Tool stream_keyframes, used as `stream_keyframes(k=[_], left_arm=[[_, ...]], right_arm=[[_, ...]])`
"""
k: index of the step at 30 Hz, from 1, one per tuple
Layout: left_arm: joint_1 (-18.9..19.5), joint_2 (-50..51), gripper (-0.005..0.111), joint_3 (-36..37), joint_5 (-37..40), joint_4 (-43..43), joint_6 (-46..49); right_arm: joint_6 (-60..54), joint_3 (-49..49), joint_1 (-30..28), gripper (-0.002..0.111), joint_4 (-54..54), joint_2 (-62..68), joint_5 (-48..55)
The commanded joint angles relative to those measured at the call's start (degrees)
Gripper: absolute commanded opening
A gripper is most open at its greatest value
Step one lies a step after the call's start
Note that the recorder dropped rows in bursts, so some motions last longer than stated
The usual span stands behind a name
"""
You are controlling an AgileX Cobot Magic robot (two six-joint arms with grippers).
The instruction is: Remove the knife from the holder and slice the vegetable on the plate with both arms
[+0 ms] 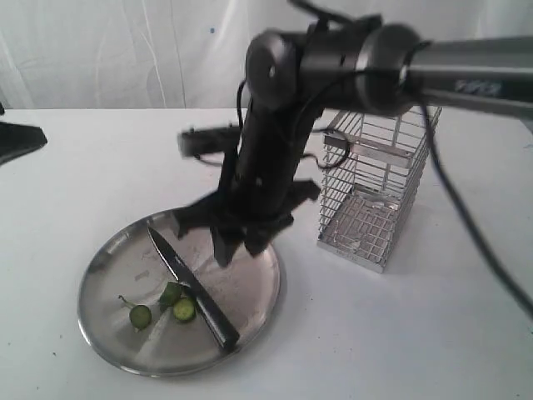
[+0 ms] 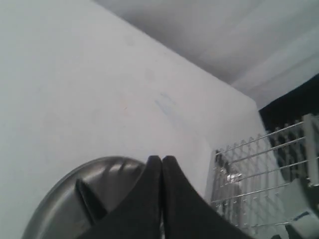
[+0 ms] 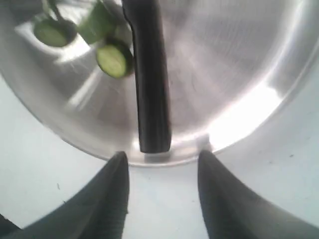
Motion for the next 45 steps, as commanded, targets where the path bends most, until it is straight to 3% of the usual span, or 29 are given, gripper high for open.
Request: stream_keyframes(k=[1, 4, 8, 10, 11, 14, 15, 17, 20, 21, 24, 28, 34, 38, 42, 45], left_arm=[[0.1, -2.6, 0.000, -4.6, 1.6, -3.8, -5.5], [0.1, -3.8, 0.000, -8.3, -8.5, -2.9, -7.8], [0.1, -3.8, 0.000, -10.9, -36.3, 0.0, -6.1], [0.1, -3.8, 0.000, -11.0, -47.5, 0.4, 1.2], [-0.7, -3.8, 0.000, -10.6, -50.8, -1.6, 11.6], [-3.4, -3.7, 0.000, -9.7, -48.3, -7.3, 28.3], [-5.4, -3.0, 0.000, -8.7, -44.6, -7.3, 34.4], [-7.0, -1.8, 0.000, -8.5, -44.7, -7.3, 36.4], [-7.0, -1.3, 0.000, -8.7, -46.4, -7.3, 32.3], [-7.0, -3.4, 0.000, -8.8, -43.2, -7.3, 31.6], [-7.0, -9.7, 0.000, -11.0, -34.5, -7.3, 29.8], [-7.0, -16.8, 0.000, -15.5, -33.6, -7.3, 18.8], [-7.0, -25.5, 0.000, -16.4, -34.3, -7.3, 23.0], [-8.1, -32.2, 0.000, -16.4, -36.8, -7.3, 13.6], [-12.3, -40.0, 0.000, -13.3, -35.5, -7.3, 27.2], [-16.7, -44.1, 0.000, -9.0, -41.6, -7.3, 32.5]], right_arm=[[0.5, -4.6, -0.9, 0.019, -7.8, -9.6, -6.4], [9.0, -5.1, -3.2, 0.000, -20.7, -14.3, -15.0], [20.2, -5.1, -13.9, 0.000, -32.7, -17.9, -15.3], [18.8, -5.1, -20.8, 0.000, -32.7, -18.8, -10.7], [15.3, -5.1, -28.1, 0.000, -32.6, -19.0, -6.7], [9.8, -5.0, -39.1, 0.000, -31.0, -19.1, -3.6], [8.3, -4.4, -45.9, 0.000, -28.2, -19.1, -3.5], [6.6, -2.5, -53.7, 0.000, -24.2, -19.0, -4.9], [6.3, 0.0, -59.9, 0.000, -19.5, -18.7, -5.6], [6.7, 0.9, -61.7, 0.000, -13.3, -20.3, -6.5], [0.7, 1.6, -62.3, 0.000, -6.8, -26.0, -15.3], [0.5, 1.8, -62.3, 0.000, -6.8, -31.3, -21.4], [-0.1, 8.3, -61.7, 0.000, -2.5, -43.8, -38.2], [-12.5, 15.5, -57.7, 0.000, -3.6, -51.7, -41.7], [-18.9, 24.8, -52.2, 0.000, -4.1, -59.6, -41.9], [-19.0, 30.9, -49.9, 0.000, -4.1, -66.8, -42.0]])
